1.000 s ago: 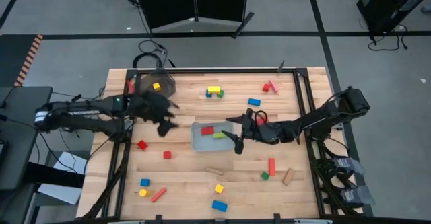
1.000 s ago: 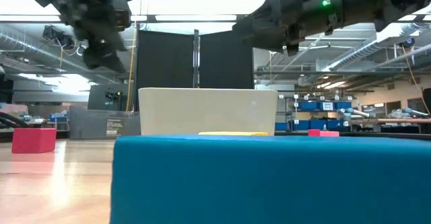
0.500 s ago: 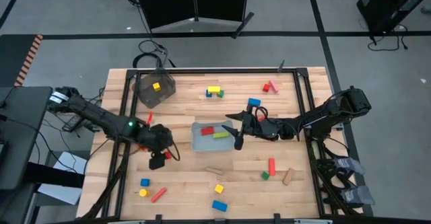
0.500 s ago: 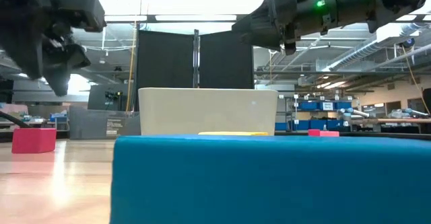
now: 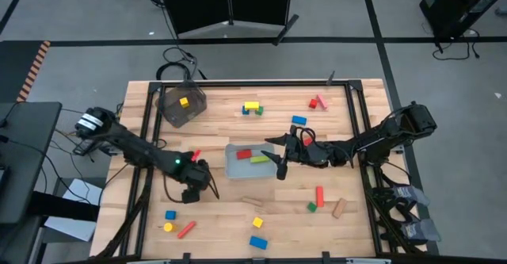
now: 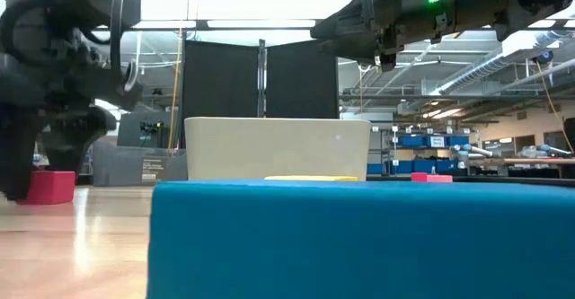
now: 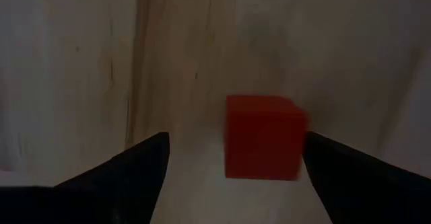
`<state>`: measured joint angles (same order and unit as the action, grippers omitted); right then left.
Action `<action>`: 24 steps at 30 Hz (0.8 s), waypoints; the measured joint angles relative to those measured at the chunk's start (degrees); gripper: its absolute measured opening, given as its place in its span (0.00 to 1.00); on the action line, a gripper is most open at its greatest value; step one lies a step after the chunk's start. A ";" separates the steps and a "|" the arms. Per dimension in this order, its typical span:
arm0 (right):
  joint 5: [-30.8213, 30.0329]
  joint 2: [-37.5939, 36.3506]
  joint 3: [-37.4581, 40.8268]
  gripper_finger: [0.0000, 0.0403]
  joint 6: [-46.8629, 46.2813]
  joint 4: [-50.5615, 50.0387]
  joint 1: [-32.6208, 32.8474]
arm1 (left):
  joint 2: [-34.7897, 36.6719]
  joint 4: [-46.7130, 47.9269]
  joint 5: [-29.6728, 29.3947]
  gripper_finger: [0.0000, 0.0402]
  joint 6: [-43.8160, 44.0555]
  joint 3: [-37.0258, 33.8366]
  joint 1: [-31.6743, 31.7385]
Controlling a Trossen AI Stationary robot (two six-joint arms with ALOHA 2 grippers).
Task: Sort blocks by size
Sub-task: Put the bottom red cube block into the black bin
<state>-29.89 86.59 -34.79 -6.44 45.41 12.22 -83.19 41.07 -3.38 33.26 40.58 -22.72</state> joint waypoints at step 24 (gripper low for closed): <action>-0.09 0.00 0.02 0.54 0.04 0.45 0.03 | 7.66 7.79 -19.13 0.35 -3.45 7.04 11.92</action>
<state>-29.98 86.59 -34.76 -6.40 45.86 12.25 -75.53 48.86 -22.50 29.81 47.62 -10.80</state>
